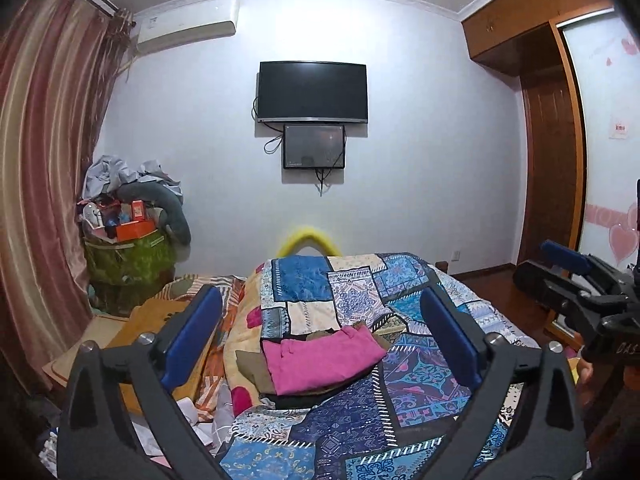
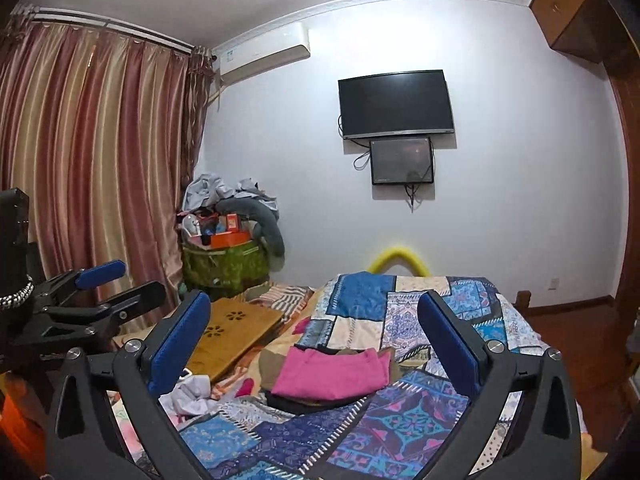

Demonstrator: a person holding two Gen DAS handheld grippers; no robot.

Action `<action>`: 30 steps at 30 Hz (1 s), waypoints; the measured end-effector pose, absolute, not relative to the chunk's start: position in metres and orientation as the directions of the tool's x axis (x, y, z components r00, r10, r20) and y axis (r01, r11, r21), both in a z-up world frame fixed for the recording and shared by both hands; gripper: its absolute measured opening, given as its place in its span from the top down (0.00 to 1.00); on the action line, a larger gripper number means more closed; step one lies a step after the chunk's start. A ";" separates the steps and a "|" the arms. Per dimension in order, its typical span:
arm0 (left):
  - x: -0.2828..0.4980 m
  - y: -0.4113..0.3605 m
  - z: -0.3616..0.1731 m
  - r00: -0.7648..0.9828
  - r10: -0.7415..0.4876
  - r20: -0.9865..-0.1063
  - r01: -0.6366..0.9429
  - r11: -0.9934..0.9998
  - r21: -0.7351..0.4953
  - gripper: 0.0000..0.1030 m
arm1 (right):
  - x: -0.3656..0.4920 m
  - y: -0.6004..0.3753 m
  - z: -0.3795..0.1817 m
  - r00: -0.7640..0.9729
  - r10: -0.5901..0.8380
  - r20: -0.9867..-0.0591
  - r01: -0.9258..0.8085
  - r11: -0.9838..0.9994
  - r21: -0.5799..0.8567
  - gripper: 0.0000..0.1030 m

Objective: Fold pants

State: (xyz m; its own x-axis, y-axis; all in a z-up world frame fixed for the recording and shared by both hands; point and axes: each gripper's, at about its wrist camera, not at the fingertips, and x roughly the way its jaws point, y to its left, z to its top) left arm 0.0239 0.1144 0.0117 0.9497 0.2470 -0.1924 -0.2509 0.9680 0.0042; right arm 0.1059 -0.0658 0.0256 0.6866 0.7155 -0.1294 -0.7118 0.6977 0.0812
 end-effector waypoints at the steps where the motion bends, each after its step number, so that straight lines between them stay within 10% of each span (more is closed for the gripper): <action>1: 0.023 0.114 0.012 0.950 0.245 -0.192 -0.250 0.968 0.000 0.02 | 0.106 -0.065 0.026 0.688 0.714 -0.129 -0.711 0.699 0.082 0.00; 30: 0.028 0.112 0.005 0.951 0.222 -0.215 -0.232 0.972 -0.024 0.00 | 0.096 -0.076 0.024 0.698 0.705 -0.123 -0.700 0.709 0.087 0.00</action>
